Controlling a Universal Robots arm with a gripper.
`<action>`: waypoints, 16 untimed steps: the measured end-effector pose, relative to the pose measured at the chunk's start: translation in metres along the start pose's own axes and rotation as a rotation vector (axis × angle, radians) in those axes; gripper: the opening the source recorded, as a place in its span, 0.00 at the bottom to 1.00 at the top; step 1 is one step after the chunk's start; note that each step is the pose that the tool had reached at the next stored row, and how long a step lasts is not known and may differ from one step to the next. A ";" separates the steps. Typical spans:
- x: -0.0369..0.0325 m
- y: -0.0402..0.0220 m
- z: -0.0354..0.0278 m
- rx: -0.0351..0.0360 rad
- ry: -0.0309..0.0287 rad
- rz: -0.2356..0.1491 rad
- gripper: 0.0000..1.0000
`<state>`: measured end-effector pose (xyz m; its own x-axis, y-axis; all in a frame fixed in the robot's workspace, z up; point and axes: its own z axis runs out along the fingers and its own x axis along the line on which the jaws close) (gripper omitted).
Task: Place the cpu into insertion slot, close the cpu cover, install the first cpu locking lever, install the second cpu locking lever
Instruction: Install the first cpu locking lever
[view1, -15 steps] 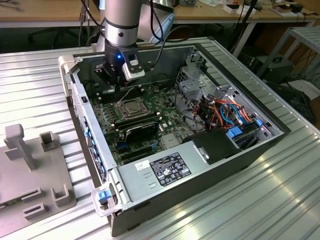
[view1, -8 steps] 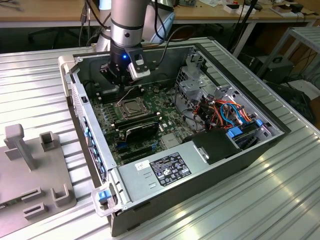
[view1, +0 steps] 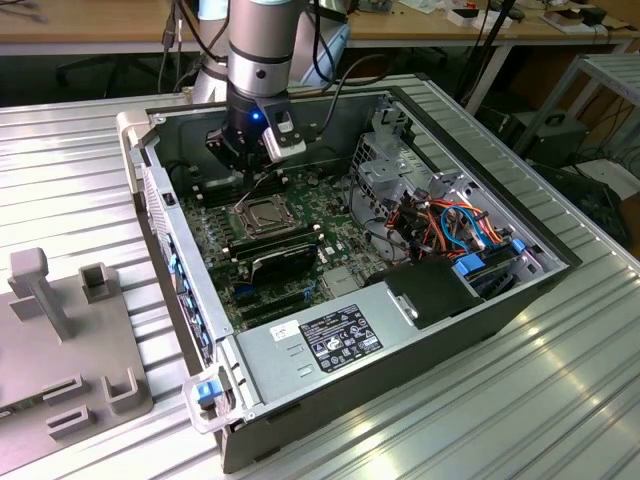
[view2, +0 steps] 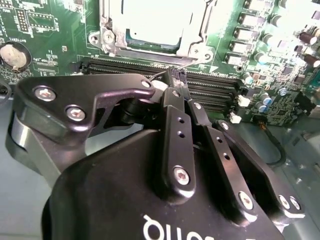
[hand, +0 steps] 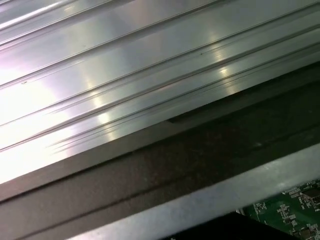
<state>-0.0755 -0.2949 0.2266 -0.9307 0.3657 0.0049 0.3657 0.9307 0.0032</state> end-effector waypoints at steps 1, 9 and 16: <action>-0.0006 -0.0016 0.0001 0.0002 0.0002 -0.001 0.11; -0.0018 -0.0020 0.0006 0.0009 0.0011 -0.082 0.11; -0.0111 0.0020 0.0038 0.0014 0.0013 -0.189 0.11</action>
<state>-0.0644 -0.2971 0.2227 -0.9829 0.1840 0.0057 0.1840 0.9829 0.0028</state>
